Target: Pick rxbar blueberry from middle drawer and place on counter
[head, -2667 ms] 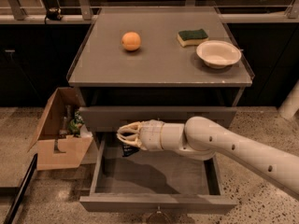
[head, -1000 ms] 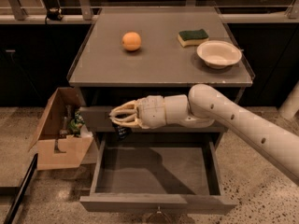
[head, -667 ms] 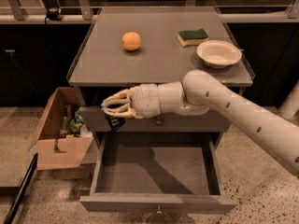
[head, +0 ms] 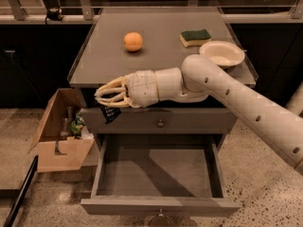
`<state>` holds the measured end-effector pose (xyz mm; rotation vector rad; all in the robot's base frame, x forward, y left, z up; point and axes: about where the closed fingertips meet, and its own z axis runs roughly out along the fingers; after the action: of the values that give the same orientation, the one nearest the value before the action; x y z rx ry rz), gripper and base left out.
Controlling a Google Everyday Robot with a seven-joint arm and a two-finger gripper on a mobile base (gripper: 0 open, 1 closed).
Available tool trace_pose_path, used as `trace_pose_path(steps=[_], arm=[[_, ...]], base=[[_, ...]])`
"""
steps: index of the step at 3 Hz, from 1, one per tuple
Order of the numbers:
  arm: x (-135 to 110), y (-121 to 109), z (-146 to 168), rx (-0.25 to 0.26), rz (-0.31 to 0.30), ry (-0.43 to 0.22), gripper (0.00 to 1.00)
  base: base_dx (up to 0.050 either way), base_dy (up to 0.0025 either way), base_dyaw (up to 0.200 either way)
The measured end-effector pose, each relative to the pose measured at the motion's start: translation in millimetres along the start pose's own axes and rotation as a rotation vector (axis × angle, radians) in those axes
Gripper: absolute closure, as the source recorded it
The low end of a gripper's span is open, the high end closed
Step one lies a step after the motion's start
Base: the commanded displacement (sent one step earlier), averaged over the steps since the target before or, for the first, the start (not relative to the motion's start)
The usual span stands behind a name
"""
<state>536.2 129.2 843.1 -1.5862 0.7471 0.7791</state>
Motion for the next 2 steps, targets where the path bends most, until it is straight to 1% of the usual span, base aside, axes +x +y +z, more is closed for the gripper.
trace_pose_path(steps=[1, 2], arm=[[-14.3, -15.2, 3.2, -0.022, -0.038, 0.019, 1.00], [-16.3, -33.0, -5.4, 0.009, -0.071, 0.105, 1.00]], base=[[0.000, 0.00000, 0.000], [0.000, 0.00000, 0.000]])
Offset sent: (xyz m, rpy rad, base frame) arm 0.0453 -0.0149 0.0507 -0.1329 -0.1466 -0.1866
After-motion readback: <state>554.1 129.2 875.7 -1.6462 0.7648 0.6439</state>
